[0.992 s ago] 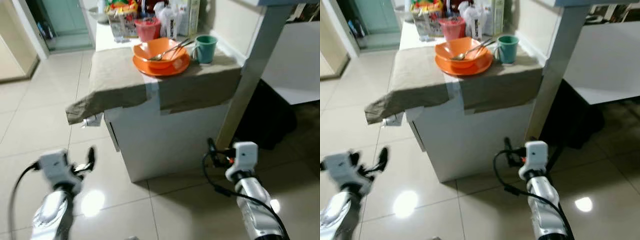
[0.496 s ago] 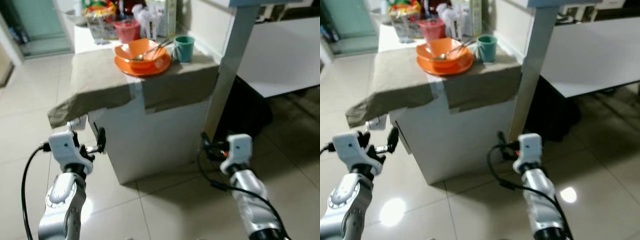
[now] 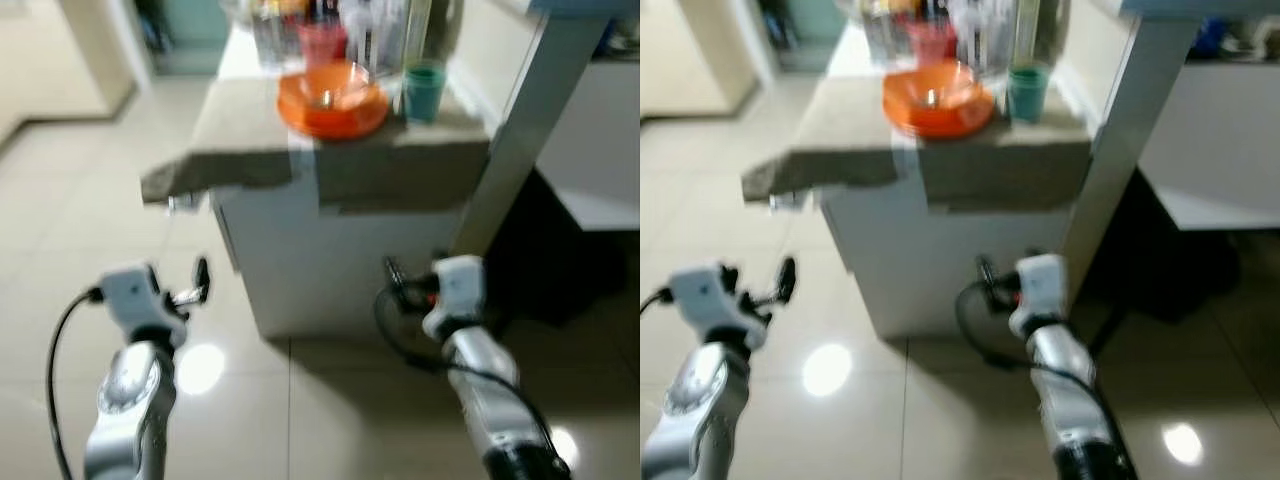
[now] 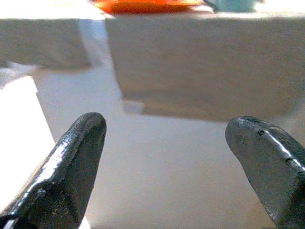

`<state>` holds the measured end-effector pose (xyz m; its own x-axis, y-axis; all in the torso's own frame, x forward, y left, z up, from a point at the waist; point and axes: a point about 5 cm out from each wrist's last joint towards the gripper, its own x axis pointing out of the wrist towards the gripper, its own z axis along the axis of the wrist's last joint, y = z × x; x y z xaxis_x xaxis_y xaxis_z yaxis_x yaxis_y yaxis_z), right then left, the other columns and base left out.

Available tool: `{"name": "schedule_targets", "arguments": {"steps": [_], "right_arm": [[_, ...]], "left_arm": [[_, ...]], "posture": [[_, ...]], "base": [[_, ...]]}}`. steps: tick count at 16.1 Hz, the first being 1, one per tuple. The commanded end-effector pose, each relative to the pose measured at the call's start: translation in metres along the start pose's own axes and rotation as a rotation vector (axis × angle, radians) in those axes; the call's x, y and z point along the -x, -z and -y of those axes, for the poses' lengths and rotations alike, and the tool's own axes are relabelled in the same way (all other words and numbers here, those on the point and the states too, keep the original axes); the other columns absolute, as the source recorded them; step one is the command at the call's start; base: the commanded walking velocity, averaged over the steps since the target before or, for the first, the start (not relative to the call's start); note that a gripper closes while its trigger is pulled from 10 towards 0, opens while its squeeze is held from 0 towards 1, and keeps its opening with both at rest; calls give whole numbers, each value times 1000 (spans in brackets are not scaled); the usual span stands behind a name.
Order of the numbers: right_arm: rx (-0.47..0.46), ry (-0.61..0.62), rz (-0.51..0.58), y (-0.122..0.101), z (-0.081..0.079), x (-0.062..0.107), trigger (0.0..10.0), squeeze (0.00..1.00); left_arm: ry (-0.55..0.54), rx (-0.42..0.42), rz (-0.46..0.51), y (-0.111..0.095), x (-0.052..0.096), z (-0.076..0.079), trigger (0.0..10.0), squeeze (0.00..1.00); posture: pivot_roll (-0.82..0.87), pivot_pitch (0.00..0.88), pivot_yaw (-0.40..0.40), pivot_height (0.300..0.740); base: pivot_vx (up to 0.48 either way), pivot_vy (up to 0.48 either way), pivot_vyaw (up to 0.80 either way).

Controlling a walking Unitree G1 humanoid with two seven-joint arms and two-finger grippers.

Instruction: Setting the table

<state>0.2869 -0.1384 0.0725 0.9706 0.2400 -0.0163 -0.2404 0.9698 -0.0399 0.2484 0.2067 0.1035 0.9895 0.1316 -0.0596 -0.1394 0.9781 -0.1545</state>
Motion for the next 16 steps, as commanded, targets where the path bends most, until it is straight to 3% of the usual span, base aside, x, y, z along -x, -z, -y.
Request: {"name": "schedule_targets", "arguments": {"steps": [1,3,8,13,16], "right_arm": [[1,33,-39,5,9,0,10000,0],[4,36,-38,5,10,0,10000,0],[-30,24,19,-3,6,-1,10000,0],[-38,7,35,-6,2,-5,10000,0],[-1,8,114,-22,1,-8,10000,0]], "left_arm": [[2,7,-1,-1,-5,5,10000,0],[12,-9,14,-3,-7,6,10000,0],[53,-25,29,-6,-7,13,10000,0],[89,-49,74,-14,-9,23,10000,0],[125,-70,98,-17,-9,31,10000,0]], "posture": [[-110,0,53,740],[-111,1,56,740],[-121,9,65,740],[-118,14,69,740],[-118,14,71,740]], "base": [[334,-341,0],[358,-133,0],[0,0,0],[440,0,0],[461,0,0]]}}
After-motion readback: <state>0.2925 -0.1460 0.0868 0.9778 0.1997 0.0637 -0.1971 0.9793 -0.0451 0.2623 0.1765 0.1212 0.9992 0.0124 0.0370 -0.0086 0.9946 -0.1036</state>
